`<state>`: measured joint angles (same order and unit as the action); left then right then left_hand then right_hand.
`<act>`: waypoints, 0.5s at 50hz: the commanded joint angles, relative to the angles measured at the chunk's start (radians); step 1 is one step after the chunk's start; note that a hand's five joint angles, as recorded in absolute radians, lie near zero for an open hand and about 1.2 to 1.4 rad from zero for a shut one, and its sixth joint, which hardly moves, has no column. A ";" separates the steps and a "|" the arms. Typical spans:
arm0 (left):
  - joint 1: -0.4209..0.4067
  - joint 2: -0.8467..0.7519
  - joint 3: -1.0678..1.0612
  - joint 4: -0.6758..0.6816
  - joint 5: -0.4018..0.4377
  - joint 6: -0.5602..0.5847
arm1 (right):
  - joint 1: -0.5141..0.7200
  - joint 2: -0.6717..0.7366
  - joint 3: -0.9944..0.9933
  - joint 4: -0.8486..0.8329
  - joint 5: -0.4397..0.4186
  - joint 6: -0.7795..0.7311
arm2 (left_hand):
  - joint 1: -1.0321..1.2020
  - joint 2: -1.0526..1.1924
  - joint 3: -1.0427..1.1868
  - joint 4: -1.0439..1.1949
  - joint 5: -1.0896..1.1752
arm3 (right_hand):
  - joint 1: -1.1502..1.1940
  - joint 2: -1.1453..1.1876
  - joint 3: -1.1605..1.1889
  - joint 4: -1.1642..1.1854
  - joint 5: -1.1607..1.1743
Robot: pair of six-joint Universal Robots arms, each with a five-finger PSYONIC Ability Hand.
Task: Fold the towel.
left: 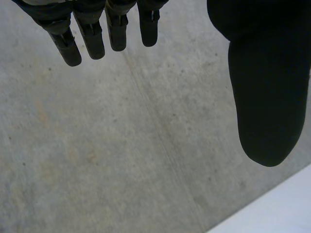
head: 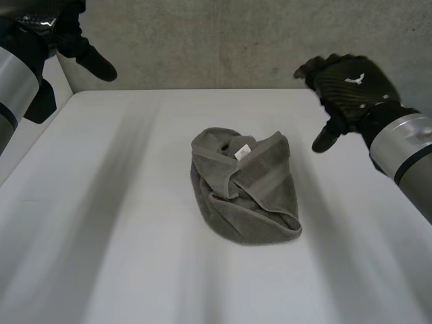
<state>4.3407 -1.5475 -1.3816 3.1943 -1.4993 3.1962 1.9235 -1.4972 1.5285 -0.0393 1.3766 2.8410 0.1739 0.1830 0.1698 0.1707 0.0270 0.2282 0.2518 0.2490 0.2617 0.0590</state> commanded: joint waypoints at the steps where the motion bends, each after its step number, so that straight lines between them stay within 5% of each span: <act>1: -0.003 -0.055 0.045 -0.103 -0.002 0.001 | -0.011 -0.008 -0.022 -0.004 0.139 0.017 | 0.004 -0.005 0.008 0.008 -0.023 | -0.054 -0.077 -0.075 -0.087 -0.059; 5: -0.004 -0.081 0.058 -0.128 -0.002 0.005 | -0.011 -0.006 -0.039 0.004 0.189 0.015 | 0.004 -0.005 0.008 0.008 -0.023 | -0.054 -0.077 -0.075 -0.087 -0.059; 25: -0.009 -0.097 0.041 -0.125 0.004 0.013 | -0.012 0.000 -0.047 0.019 0.173 0.005 | 0.004 -0.005 0.008 0.008 -0.023 | -0.054 -0.077 -0.075 -0.087 -0.059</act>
<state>4.3347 -1.6414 -1.3313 3.0681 -1.5008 3.2058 1.9099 -1.5014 1.4837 -0.0285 1.5691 2.8585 0.1732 0.1830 0.1697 0.1700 0.0274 0.2282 0.2518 0.2490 0.2617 0.0590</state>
